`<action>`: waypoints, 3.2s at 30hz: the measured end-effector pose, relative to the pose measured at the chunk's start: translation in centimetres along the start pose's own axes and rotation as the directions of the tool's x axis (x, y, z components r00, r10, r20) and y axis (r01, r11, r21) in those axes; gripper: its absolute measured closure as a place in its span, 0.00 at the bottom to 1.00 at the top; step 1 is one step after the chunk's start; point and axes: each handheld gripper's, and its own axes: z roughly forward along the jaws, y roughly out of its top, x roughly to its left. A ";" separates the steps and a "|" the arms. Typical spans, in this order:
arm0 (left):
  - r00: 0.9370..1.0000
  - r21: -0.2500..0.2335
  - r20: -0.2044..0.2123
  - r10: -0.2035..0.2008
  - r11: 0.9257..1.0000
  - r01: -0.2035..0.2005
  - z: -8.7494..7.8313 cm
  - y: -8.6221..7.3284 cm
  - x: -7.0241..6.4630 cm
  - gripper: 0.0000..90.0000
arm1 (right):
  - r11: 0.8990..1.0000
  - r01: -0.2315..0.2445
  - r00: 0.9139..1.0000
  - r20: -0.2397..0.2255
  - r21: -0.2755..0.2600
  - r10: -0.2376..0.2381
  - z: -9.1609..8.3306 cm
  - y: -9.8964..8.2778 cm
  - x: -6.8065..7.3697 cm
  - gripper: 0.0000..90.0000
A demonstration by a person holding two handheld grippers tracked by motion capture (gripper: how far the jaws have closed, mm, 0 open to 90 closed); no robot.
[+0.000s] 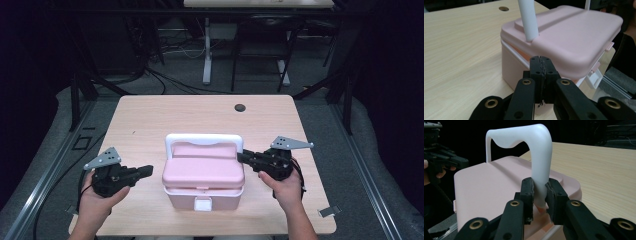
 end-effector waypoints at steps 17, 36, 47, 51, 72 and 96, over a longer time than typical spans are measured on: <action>0.999 0.082 0.051 0.015 0.996 -0.019 2.1 -0.8 -0.9 1.00 | 1.000 -0.002 1.000 0.010 -0.018 0.002 0.0 0.1 0.0 0.84; 0.994 0.114 0.103 0.024 0.993 -0.035 4.2 -0.9 -2.1 1.00 | 1.000 -0.013 1.000 0.005 -0.020 0.013 0.0 0.2 -0.1 0.84; 0.993 0.117 0.105 0.043 0.992 -0.056 5.0 -0.5 -2.8 1.00 | 1.000 -0.014 1.000 0.005 -0.028 0.014 0.1 0.1 -0.1 0.84; 0.994 0.110 0.103 0.047 0.992 -0.058 4.9 -0.5 -2.8 1.00 | 0.999 -0.017 1.000 0.005 -0.028 0.017 0.0 0.1 -0.2 0.84; 0.993 0.090 0.095 0.063 0.993 -0.071 4.4 0.5 -2.8 1.00 | 0.998 0.001 0.998 0.067 -0.064 0.004 -1.6 0.2 -0.4 0.76; 0.994 0.070 0.083 0.066 0.995 -0.072 3.8 4.0 -2.4 1.00 | 0.999 0.027 0.990 0.140 -0.027 -0.023 -4.1 -1.1 0.1 0.84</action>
